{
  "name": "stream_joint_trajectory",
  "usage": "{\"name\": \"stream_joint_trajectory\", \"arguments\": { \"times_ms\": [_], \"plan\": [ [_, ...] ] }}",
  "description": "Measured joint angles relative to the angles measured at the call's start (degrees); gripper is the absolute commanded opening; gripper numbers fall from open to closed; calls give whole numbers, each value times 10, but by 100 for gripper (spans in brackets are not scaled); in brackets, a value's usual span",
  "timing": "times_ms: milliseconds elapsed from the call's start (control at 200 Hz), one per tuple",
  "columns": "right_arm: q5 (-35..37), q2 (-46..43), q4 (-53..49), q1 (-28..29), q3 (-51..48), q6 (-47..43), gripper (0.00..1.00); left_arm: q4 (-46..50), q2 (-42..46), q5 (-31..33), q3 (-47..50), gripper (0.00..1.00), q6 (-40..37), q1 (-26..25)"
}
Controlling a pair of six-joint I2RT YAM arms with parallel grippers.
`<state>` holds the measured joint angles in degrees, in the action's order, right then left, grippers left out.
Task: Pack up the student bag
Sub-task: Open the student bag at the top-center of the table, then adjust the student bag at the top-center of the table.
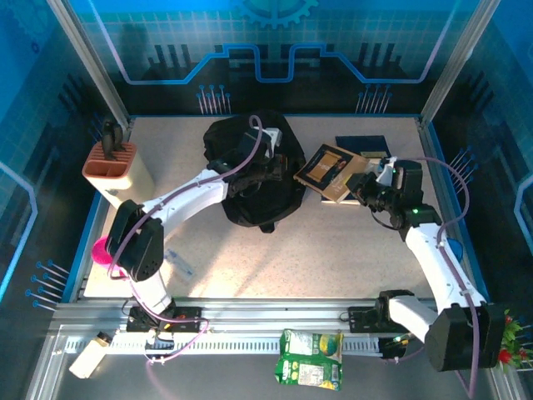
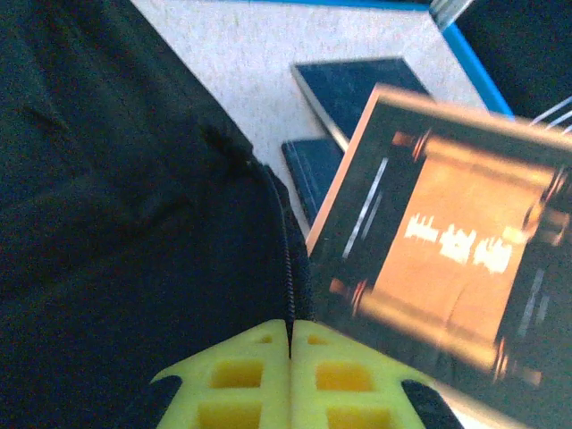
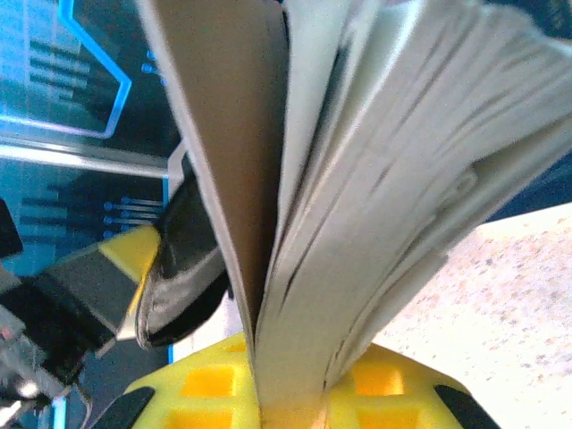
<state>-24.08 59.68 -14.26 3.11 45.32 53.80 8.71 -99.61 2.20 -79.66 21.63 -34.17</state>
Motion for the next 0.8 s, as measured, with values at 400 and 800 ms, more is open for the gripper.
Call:
{"name": "stream_joint_trajectory", "arguments": {
  "times_ms": [400, 800],
  "plan": [
    [14, 65, 71, 106, -34, 108, 14, -27, -12, -47, 1, 21, 37, 12],
    [-2, 109, 122, 106, 5, 139, 14, 71, 86, -54, 89, 67, -125, 12]
  ]
}}
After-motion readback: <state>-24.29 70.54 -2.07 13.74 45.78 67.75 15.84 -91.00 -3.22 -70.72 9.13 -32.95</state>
